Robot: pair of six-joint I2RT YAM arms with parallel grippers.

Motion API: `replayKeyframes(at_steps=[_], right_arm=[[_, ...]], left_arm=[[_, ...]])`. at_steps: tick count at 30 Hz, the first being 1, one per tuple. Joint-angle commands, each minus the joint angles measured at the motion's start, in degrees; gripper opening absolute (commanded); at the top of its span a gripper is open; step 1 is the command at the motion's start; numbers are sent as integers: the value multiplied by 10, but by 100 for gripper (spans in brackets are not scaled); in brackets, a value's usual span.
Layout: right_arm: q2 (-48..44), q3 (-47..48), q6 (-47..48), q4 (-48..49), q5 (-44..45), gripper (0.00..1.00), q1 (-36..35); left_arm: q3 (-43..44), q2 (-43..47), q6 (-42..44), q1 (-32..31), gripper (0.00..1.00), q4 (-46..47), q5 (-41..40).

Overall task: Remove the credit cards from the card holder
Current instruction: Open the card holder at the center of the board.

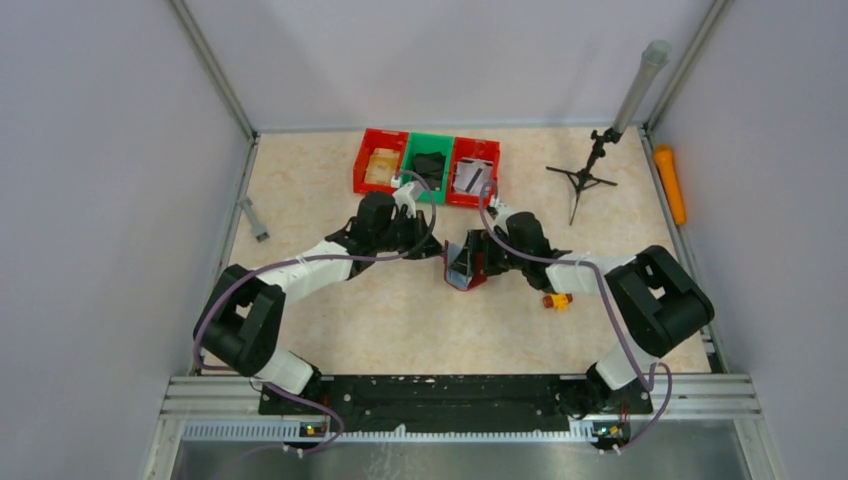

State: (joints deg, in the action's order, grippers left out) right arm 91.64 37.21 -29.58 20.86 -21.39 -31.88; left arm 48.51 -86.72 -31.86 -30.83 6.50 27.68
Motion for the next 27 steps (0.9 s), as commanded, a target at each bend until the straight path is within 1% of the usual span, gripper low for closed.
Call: replayKeyframes(at_steps=[1, 2, 4, 6, 8, 10, 11, 18, 21, 23, 24, 26, 27], right_arm=[[5, 24, 10, -8, 28, 80, -10], [3, 22, 11, -8, 34, 76, -10], [-1, 21, 10, -8, 40, 71, -10], [0, 21, 10, -9, 41, 64, -10], [3, 24, 10, -14, 43, 61, -10], [5, 27, 10, -21, 49, 53, -10], [6, 28, 11, -25, 55, 51, -10], [2, 32, 9, -47, 91, 48, -9], [-6, 29, 5, -52, 106, 40, -5], [-13, 21, -1, -46, 105, 40, 0], [-16, 17, -3, -43, 104, 40, 2], [-22, 10, -6, -32, 96, 45, 7], [-24, 8, -7, -28, 92, 52, 9]], left_arm=[[-2, 17, -2, 0, 1, 29, 11], [-1, 16, -2, 0, 1, 29, 13], [1, 14, -2, 1, 1, 27, 14], [2, 13, -2, 1, 1, 27, 13], [2, 12, -2, 1, 1, 25, 12], [3, 13, -2, 1, 1, 24, 10], [3, 13, -1, 1, 1, 23, 9], [4, 11, -1, 1, 1, 21, 10], [4, 11, 0, 1, 1, 19, 7], [5, 11, 1, 1, 1, 16, 3], [7, 9, 2, 1, 1, 13, 1], [11, 6, 3, 1, 1, 7, -3], [12, 3, 3, 1, 1, 3, -7]])
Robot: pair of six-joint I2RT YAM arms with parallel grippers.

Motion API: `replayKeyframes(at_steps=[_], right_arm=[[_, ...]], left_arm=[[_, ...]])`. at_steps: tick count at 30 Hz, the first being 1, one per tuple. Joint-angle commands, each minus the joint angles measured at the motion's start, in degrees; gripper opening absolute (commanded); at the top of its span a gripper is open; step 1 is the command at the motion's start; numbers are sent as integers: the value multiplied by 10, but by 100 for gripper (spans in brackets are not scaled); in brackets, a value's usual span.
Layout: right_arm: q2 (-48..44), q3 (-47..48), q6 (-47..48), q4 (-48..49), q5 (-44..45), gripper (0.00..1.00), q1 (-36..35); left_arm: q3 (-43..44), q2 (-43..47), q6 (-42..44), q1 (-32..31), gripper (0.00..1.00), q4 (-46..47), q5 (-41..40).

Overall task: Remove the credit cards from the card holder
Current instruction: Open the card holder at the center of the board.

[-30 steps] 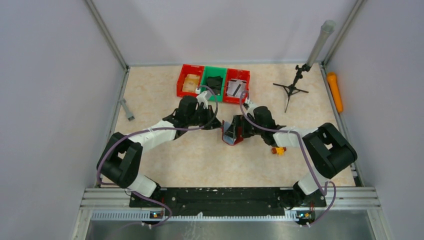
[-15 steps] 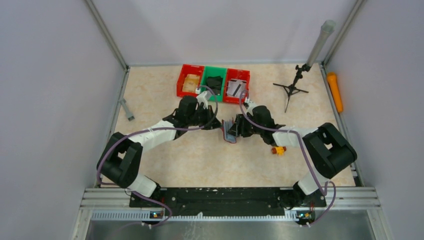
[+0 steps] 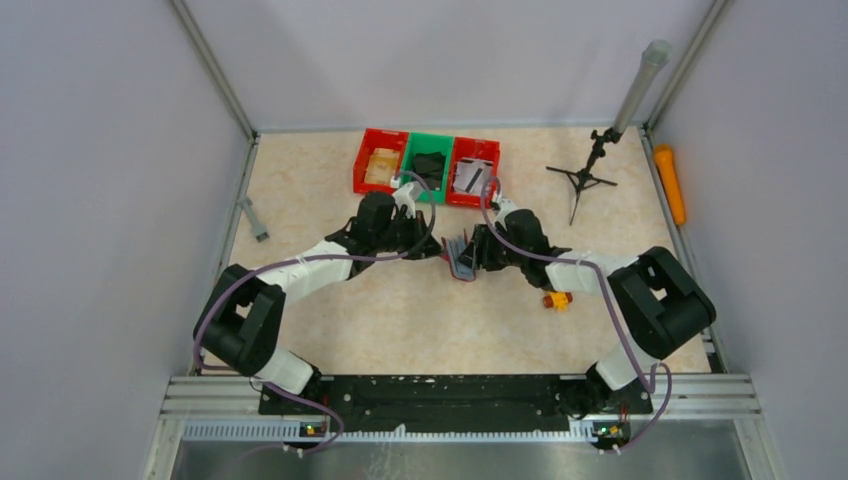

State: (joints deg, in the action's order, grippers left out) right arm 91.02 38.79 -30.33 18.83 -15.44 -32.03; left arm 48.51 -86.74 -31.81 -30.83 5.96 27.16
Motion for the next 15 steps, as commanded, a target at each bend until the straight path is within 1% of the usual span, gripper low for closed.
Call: replayKeyframes(at_steps=[1, 2, 4, 5, 7, 10, 11, 12, 15], right_arm=[[-19, -10, 1, -6, 31, 59, 11], [-18, -9, -1, -5, 31, 64, 11], [-14, -8, -1, -9, 32, 65, 14], [-12, -7, -3, -11, 34, 62, 16], [-6, -4, -6, -19, 35, 54, 22], [0, -3, -11, -21, 31, 48, 28], [0, -4, -13, -19, 31, 48, 29], [-2, -6, -13, -14, 26, 52, 31], [-8, -13, -15, -2, 16, 72, 33]], left_arm=[[15, 1, 3, 1, 1, 2, -7], [18, -3, 4, 1, 1, -9, -13], [27, -13, 4, 1, 1, -23, -17], [31, -18, 4, 1, 0, -25, -15], [35, -24, 3, 2, 0, -25, -12], [34, -23, 3, 1, 0, -27, -13], [35, -23, 3, 1, 0, -29, -15], [35, -22, 4, 1, 0, -29, -16], [36, -26, 4, 1, 0, -31, -15]])
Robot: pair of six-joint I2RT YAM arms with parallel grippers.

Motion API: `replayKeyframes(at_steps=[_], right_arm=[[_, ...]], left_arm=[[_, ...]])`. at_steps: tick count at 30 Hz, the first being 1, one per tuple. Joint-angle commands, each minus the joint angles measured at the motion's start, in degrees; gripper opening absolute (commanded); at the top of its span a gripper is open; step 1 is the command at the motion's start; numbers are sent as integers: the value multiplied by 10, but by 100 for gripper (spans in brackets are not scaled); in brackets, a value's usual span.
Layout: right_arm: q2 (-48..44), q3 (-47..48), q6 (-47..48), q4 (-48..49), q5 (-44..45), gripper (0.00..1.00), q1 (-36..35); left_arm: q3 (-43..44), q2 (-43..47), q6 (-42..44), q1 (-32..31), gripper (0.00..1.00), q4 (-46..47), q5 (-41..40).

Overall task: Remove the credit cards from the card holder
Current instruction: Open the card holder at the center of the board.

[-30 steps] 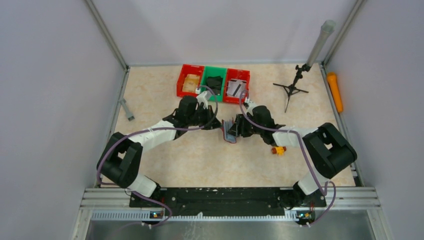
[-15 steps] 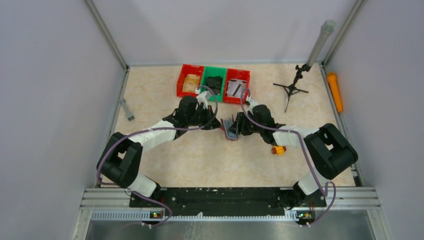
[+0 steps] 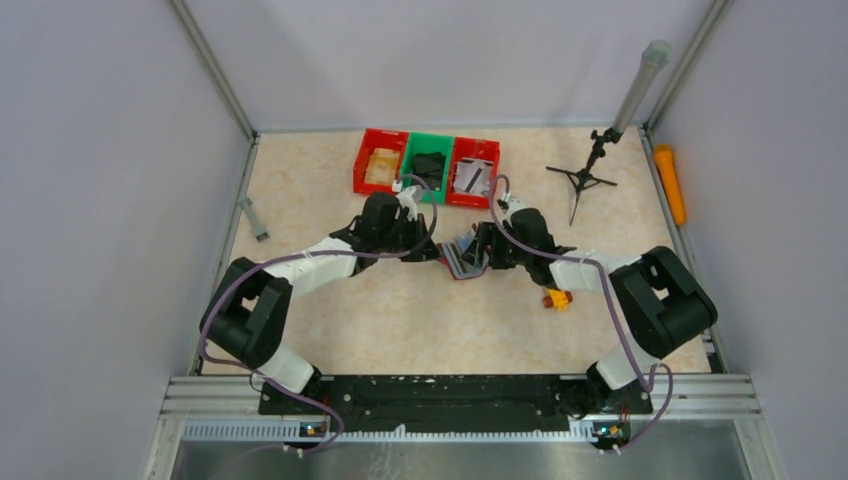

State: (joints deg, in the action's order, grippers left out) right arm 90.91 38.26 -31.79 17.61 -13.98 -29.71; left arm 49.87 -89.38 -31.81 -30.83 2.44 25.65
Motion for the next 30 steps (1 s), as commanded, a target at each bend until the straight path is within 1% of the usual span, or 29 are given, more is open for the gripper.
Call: replayKeyframes(at_steps=[1, 8, 11, 17, 18, 21, 23, 24, 26, 28, 30], right_arm=[[-8, -9, 0, 11, 1, 75, 10], [-7, -14, -6, 23, -18, 76, 19], [-1, -14, -6, 29, -32, 82, 20], [2, -16, -5, 35, -45, 86, 20], [2, -15, -5, 35, -46, 85, 20], [6, -13, -5, 33, -45, 72, 21], [10, -10, -4, 27, -45, 68, 22], [13, -7, -2, 21, -43, 69, 22], [21, 2, 4, 11, -51, 77, 22], [22, -3, 4, 28, -72, 85, 21], [22, -4, 5, 32, -80, 87, 21]], left_arm=[[23, -1, 4, 1, 0, 5, 2], [24, -2, 3, 1, 0, 5, 3], [24, -2, 4, 1, 0, 5, 4], [25, -3, 4, 1, 1, 5, 5], [24, -3, 4, 1, 1, 5, 6], [24, -2, 3, 1, 1, 5, 6], [25, -2, 3, 1, 1, 5, 6], [24, -1, 3, 1, 1, 5, 6], [24, -2, 3, 1, 1, 6, 6], [24, -2, 3, 1, 1, 6, 7], [25, -2, 3, 1, 1, 6, 8]])
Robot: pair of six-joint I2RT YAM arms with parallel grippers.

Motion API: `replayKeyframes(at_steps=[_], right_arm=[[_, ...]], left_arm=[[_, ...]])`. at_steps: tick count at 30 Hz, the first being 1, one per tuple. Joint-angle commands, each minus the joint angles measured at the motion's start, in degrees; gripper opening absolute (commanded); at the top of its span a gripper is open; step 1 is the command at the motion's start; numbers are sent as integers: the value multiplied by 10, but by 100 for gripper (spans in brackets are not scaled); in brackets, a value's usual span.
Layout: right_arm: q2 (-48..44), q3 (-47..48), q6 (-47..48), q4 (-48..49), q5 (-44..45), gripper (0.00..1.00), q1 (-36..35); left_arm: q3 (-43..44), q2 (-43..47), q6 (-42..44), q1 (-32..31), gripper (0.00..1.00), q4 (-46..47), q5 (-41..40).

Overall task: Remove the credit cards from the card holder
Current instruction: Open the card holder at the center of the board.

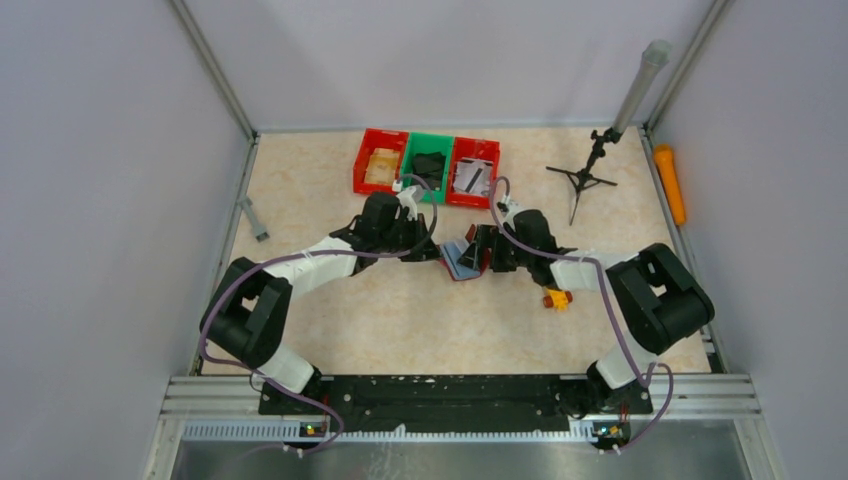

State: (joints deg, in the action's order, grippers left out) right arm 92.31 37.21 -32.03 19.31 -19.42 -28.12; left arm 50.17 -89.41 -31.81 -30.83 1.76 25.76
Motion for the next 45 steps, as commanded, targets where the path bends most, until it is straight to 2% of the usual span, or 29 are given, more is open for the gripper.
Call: replayKeyframes(at_steps=[1, 10, 13, 16, 18, 19, 22, 24, 33, 35, 38, 45], right_arm=[[10, 7, 9, 15, -28, 87, 5], [30, 30, 30, -18, -23, 87, -8], [37, 41, 36, -36, -12, 77, -13], [36, 40, 34, -36, -9, 62, -13], [38, 42, 36, -40, -5, 59, -13], [39, 44, 37, -44, -5, 61, -13], [40, 43, 39, -43, -8, 79, -13], [36, 40, 39, -36, -12, 83, -14], [53, 56, 53, -50, -26, 81, -24], [59, 62, 55, -63, -19, 77, -26], [63, 66, 55, -69, -14, 64, -26], [66, 73, 54, -83, 5, 50, -26]], left_arm=[[21, -1, 3, 1, 1, 12, 7], [20, 0, 3, 1, 1, 14, 9], [21, 0, 3, 1, 1, 14, 8], [21, -1, 3, 1, 1, 13, 8], [21, -1, 3, 1, 1, 13, 8], [21, 0, 3, 1, 1, 13, 8], [20, 0, 3, 1, 0, 13, 8], [20, -1, 4, 1, 1, 13, 9], [22, -1, 3, 1, 1, 12, 8], [21, -2, 3, 1, 1, 13, 8], [21, -2, 3, 1, 1, 13, 8], [20, 0, 3, 1, 1, 12, 8]])
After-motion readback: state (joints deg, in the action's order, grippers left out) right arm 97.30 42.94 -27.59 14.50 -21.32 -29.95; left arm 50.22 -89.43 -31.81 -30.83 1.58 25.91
